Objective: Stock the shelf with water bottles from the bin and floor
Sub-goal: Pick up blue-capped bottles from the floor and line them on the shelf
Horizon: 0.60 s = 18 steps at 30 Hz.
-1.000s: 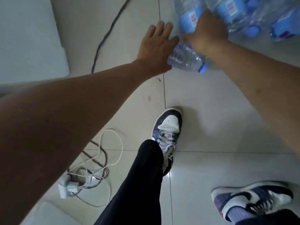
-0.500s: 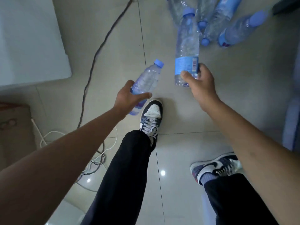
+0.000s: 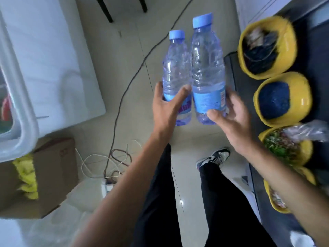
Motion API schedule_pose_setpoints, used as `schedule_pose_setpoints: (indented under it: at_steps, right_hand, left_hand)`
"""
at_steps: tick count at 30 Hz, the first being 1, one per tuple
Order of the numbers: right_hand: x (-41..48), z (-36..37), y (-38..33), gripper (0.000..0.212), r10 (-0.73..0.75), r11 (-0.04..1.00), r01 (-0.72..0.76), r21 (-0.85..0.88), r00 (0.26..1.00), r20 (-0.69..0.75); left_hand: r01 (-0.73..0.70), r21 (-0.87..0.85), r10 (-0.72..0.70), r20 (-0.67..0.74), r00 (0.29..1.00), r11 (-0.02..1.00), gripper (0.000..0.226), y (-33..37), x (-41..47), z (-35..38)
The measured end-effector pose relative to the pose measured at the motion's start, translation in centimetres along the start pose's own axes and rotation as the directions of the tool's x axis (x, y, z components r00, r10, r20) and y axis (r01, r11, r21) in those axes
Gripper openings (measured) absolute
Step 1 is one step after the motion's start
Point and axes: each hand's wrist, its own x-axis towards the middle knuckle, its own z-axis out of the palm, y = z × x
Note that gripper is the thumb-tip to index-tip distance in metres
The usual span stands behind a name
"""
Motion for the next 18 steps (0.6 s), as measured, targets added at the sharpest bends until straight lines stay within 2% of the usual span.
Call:
schedule_pose_setpoints:
  at_steps: [4,8,10,14,18]
  right_hand:
    - [-3.9,-0.3,-10.1,0.053,-0.104,0.994,0.105,0.026,0.994,-0.013]
    - [-7.5,-1.2,-18.6,0.073,-0.138,0.984,0.152,0.090,0.981,-0.137]
    - [-9.1,-1.8,-22.5,0.075,-0.164,0.979,0.181,0.097,0.973,-0.162]
    - [-11.0,-4.2,-28.9,0.077,-0.253,0.943,0.305,0.132,0.916,-0.311]
    - [-13.0,-7.1,-34.0,0.078,-0.323,0.905,0.416,0.092,0.810,-0.489]
  left_hand:
    - [-0.101,-0.031,0.104,0.118,0.988,0.994,0.038,9.7,-5.3,2.2]
    - [-0.204,-0.025,0.204,0.253,0.946,0.979,0.035,18.6,-9.1,4.1]
    - [-0.257,-0.040,0.255,0.335,0.907,0.966,0.035,22.6,-11.0,5.6]
    - [-0.345,-0.114,0.356,0.474,0.806,0.932,0.039,29.2,-14.4,9.5]
    - [-0.389,-0.174,0.414,0.575,0.705,0.905,0.052,32.8,-18.0,14.1]
